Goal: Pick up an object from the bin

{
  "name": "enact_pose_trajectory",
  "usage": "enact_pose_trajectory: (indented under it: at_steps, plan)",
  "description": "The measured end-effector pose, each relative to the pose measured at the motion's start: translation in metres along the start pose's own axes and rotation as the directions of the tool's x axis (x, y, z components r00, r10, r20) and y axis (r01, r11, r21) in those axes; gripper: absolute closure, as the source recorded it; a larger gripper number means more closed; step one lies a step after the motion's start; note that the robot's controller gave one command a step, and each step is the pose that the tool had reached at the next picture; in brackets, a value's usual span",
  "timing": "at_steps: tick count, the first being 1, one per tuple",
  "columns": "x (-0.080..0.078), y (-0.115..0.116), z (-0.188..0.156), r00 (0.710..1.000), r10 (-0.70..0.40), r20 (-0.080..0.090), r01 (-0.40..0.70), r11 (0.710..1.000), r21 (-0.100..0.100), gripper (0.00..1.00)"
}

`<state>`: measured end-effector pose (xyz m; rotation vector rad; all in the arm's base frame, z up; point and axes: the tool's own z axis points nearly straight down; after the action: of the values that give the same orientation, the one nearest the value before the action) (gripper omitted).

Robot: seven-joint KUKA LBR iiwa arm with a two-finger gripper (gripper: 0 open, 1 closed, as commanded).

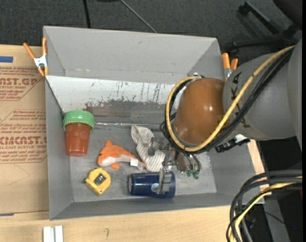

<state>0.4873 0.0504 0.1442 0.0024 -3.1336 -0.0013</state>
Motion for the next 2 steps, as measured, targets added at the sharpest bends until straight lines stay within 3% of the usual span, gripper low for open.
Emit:
enact_pose_trajectory:
  at_steps: [1,2]
  plan:
    - [-0.002,0.0,-0.004,1.0,0.001,0.007,-0.001,1.0,0.0,0.0]
    - [0.004,0.009,0.051,0.989,0.148,0.008,-0.148,0.989,-0.002,0.0]
